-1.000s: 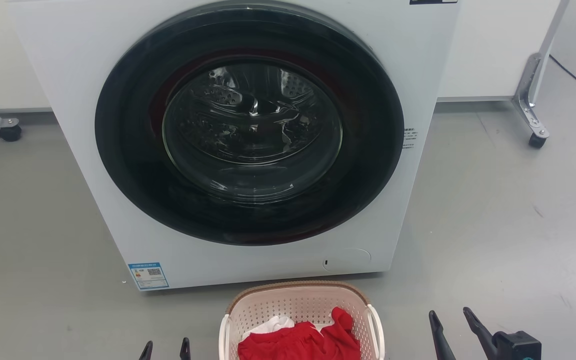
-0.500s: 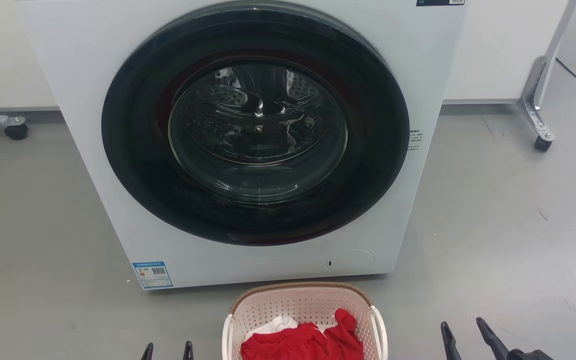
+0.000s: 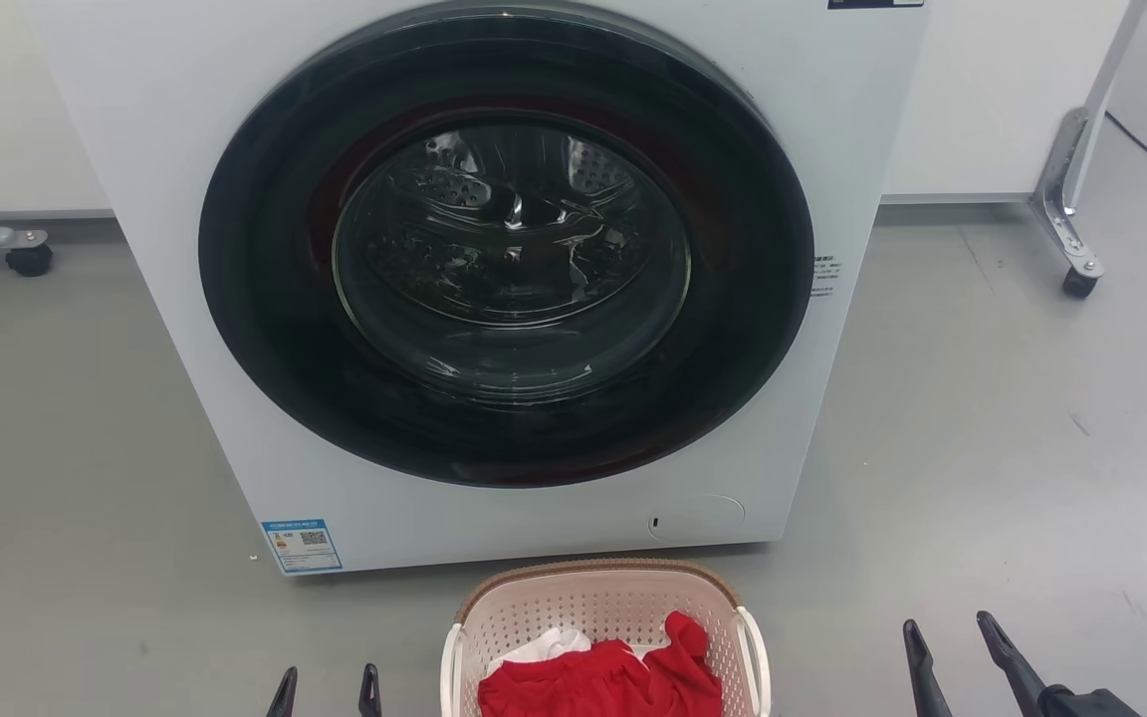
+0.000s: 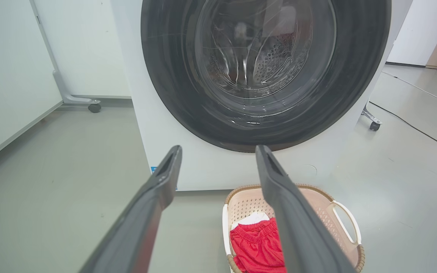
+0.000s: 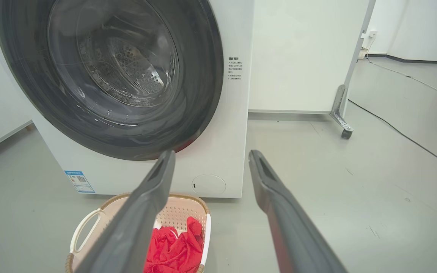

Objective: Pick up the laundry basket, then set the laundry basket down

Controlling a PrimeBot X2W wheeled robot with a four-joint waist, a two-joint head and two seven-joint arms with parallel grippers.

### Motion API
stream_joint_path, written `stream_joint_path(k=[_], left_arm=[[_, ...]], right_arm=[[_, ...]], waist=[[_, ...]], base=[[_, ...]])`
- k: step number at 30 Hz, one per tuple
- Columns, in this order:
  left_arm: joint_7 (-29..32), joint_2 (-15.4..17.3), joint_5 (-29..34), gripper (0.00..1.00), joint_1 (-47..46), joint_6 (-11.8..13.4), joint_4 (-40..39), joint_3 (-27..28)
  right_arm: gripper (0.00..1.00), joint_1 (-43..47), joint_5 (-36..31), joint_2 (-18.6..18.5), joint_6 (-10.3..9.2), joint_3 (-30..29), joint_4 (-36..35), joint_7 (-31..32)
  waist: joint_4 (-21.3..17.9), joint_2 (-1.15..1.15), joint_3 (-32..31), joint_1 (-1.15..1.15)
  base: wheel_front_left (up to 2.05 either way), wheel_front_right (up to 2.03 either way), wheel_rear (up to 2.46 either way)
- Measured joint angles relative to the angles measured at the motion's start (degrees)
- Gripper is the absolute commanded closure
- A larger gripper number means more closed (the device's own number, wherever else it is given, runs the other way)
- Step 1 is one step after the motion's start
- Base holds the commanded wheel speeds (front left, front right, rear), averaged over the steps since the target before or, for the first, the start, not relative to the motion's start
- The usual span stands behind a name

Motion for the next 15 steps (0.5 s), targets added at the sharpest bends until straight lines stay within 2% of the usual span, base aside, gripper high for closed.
stream_joint_path(k=[15], left_arm=[[0.0,-0.26,0.9,0.0,0.83,0.0,-1.57,0.6]], right_arm=[[0.0,1.28,-2.26,0.99,0.0,-2.98,-1.48,0.0]], waist=[[-0.41,0.0,0.32,0.0]], base=[[0.0,0.0,0.0]])
